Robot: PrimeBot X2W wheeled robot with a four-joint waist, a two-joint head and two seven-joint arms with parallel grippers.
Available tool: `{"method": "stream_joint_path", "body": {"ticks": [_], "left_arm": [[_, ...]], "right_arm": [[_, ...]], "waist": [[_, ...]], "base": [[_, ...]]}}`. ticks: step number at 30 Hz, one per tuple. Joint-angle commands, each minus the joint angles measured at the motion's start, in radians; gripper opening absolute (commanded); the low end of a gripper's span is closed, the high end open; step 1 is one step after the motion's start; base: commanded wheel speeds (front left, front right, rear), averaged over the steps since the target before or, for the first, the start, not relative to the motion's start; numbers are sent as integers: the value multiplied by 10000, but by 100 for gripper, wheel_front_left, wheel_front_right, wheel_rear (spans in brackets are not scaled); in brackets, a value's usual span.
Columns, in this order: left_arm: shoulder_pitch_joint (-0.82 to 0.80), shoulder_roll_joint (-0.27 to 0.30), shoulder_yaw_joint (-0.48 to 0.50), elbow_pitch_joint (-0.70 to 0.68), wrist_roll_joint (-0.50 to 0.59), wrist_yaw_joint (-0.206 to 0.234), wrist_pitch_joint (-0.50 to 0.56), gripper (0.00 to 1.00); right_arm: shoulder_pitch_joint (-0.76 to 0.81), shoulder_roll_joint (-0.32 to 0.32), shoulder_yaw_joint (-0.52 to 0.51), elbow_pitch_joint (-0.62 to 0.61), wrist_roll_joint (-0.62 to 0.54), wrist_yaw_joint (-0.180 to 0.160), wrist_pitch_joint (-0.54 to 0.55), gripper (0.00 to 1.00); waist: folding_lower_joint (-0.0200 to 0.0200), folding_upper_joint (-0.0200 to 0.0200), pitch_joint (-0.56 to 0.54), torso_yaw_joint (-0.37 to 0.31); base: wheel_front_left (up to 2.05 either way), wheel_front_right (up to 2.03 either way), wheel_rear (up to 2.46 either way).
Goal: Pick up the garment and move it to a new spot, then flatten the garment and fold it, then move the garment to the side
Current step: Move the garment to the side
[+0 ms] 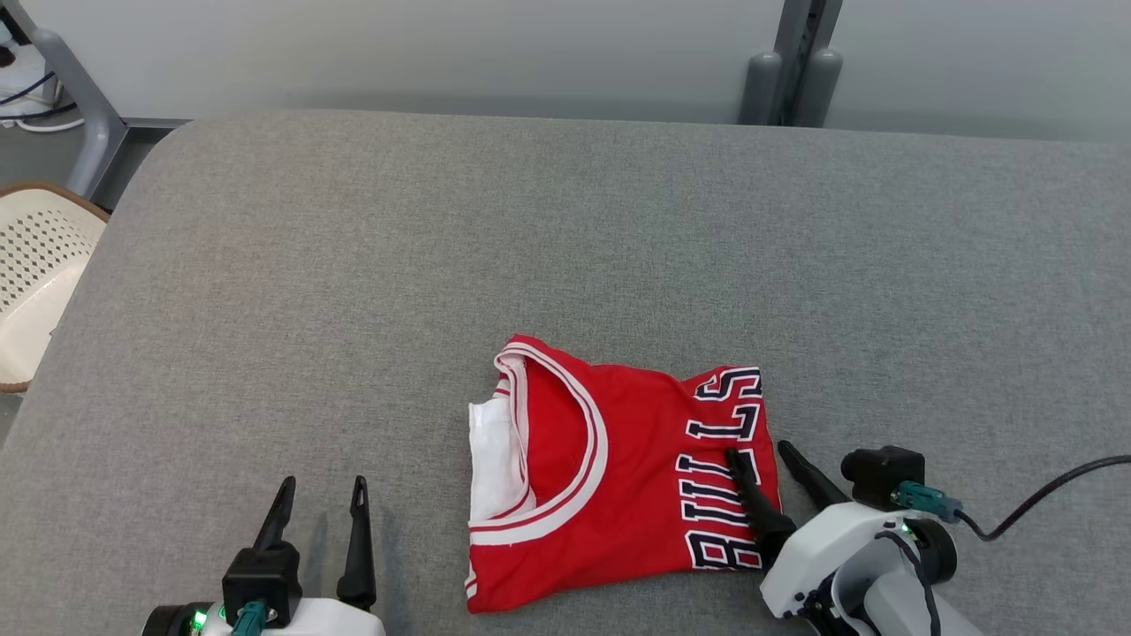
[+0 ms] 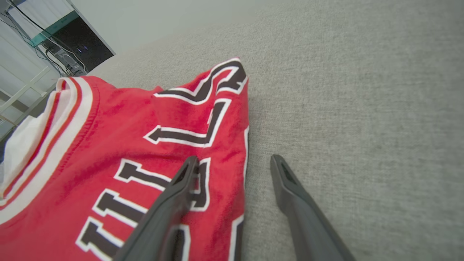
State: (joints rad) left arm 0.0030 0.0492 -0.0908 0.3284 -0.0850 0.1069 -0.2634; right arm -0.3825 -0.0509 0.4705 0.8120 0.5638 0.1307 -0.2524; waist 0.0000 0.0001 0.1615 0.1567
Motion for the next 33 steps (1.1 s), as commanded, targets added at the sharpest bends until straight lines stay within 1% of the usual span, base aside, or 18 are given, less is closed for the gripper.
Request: {"method": "stream_joint_path", "body": {"ticks": [1, 2, 6, 7, 8, 9, 10, 13, 15, 19, 22, 33], "left_arm": [[-257, 36, -14, 1, -22, 11, -7, 100], [-257, 36, -14, 1, -22, 11, -7, 100], [-355, 38, -76, -28, -2, 24, -7, 100], [-387, 38, -92, -37, -13, 37, -7, 100], [-408, 38, -116, -54, -24, 36, -7, 100], [-407, 38, -139, -70, -24, 26, -7, 100], [-404, 38, -161, -88, -25, 16, -7, 100], [-406, 41, -233, -129, -8, -38, -7, 100], [-304, 33, -211, -137, -38, -55, -7, 100], [-88, 40, -70, -144, 210, -197, -7, 100], [-48, 39, -73, -157, 361, -326, -7, 100], [-595, 43, -393, -173, 703, -716, -7, 100]], "right_arm": [[50, 18, 378, 222, 432, 3, 242, 100], [50, 18, 378, 222, 432, 3, 242, 100], [-113, 46, 1187, 299, 1182, 12, 385, 100], [-172, 46, 1400, 326, 1280, 12, 417, 98], [-234, 55, 1601, 342, 1386, 12, 408, 48], [-313, 40, 1686, 389, 1425, 12, 328, 11], [-427, 12, 1735, 481, 1393, 11, 240, 0], [-706, -22, 1670, 743, 1265, 6, -7, 0], [-749, -46, 1585, 769, 1387, 0, -72, 0], [-848, -80, 1515, 823, 1393, -3, -145, 0], [-805, -60, 1334, 692, 1296, -1, -144, 0], [-595, -40, 948, 364, 1058, -1, -147, 0]], "waist": [[0, -1, 9, -6], [0, -1, 9, -6], [0, -1, 11, -31], [0, -1, 8, -34], [0, -1, 10, -35], [0, -1, 13, -38], [0, -1, 12, -39], [0, -1, -30, -80], [0, -1, -131, -233], [0, -1, -320, -898], [0, -1, -415, -1659], [0, -1, -201, -5239]], "base": [[0, 0, 0], [0, 0, 0], [0, 0, 0], [0, 0, 0], [0, 0, 0], [0, 0, 0], [0, 0, 0], [0, 0, 0], [0, 0, 0], [0, 0, 0], [0, 0, 0], [0, 0, 0]]}}
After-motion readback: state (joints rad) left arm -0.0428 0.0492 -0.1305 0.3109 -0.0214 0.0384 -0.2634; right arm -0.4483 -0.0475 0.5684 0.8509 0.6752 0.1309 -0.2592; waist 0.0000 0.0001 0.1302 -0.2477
